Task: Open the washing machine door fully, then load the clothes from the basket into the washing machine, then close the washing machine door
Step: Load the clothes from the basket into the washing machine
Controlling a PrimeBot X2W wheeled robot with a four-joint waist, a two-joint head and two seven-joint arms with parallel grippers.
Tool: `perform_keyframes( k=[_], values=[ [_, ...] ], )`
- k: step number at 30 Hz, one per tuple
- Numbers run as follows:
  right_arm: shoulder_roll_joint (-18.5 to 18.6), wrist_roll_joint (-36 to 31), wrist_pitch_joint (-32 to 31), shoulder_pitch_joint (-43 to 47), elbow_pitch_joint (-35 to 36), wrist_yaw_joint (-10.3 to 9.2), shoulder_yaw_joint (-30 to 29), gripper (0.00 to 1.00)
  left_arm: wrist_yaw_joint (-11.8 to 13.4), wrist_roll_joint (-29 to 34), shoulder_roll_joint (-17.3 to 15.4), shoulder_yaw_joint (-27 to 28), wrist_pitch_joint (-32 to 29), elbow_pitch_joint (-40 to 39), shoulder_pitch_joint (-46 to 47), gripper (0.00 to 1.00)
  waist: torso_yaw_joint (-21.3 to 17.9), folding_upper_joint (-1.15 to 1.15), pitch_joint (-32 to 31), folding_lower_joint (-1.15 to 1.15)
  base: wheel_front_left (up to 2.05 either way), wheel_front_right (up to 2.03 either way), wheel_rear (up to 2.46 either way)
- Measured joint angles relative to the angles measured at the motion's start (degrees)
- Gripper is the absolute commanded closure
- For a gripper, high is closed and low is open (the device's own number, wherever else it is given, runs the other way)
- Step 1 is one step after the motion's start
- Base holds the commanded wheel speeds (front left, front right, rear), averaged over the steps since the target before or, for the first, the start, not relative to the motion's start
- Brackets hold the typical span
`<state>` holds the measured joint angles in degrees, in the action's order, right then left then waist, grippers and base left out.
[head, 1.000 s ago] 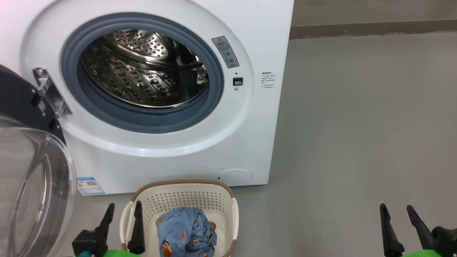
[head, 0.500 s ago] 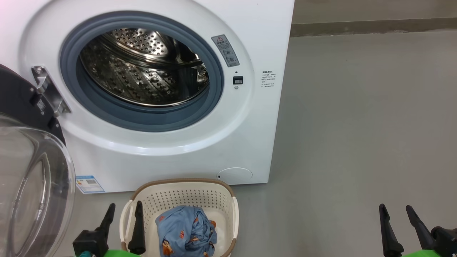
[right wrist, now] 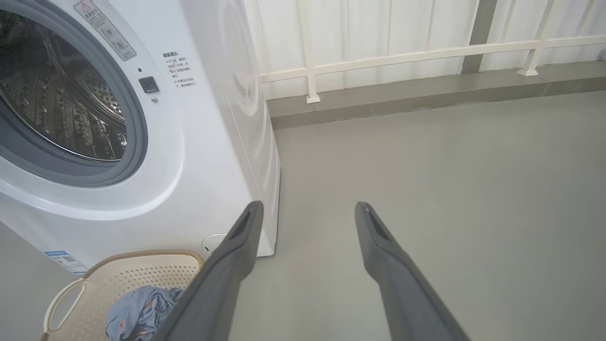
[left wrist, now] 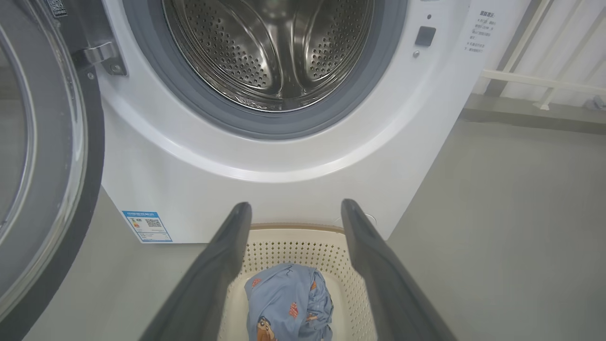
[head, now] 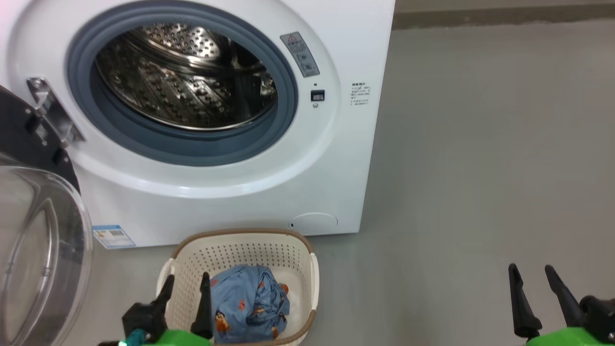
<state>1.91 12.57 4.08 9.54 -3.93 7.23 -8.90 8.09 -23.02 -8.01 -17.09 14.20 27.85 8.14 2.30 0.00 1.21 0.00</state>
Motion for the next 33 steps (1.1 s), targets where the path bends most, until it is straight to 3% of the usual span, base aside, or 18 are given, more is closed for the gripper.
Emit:
perform_keyframes(
  k=[10,21,33],
  values=[
    [0.03,-0.60,-1.09,-4.22,2.70,0.00,0.44,0.00,-3.92,-0.03,3.11,-2.68,-0.19,14.41,11.04,0.00,-1.09,0.00,6.41,0.00,0.00,0.00,0.00],
    [0.11,-0.59,-1.40,-8.94,4.31,0.00,1.65,0.00,-8.81,-1.68,5.05,-4.42,-7.20,35.43,26.99,0.00,-3.97,0.00,15.87,0.01,0.00,0.00,0.00],
    [0.23,0.68,1.65,-15.87,4.26,0.00,3.56,0.00,-9.65,-7.28,3.39,0.21,-17.33,45.10,40.54,0.00,-7.77,0.00,30.07,0.01,0.00,0.00,0.00]
  ],
)
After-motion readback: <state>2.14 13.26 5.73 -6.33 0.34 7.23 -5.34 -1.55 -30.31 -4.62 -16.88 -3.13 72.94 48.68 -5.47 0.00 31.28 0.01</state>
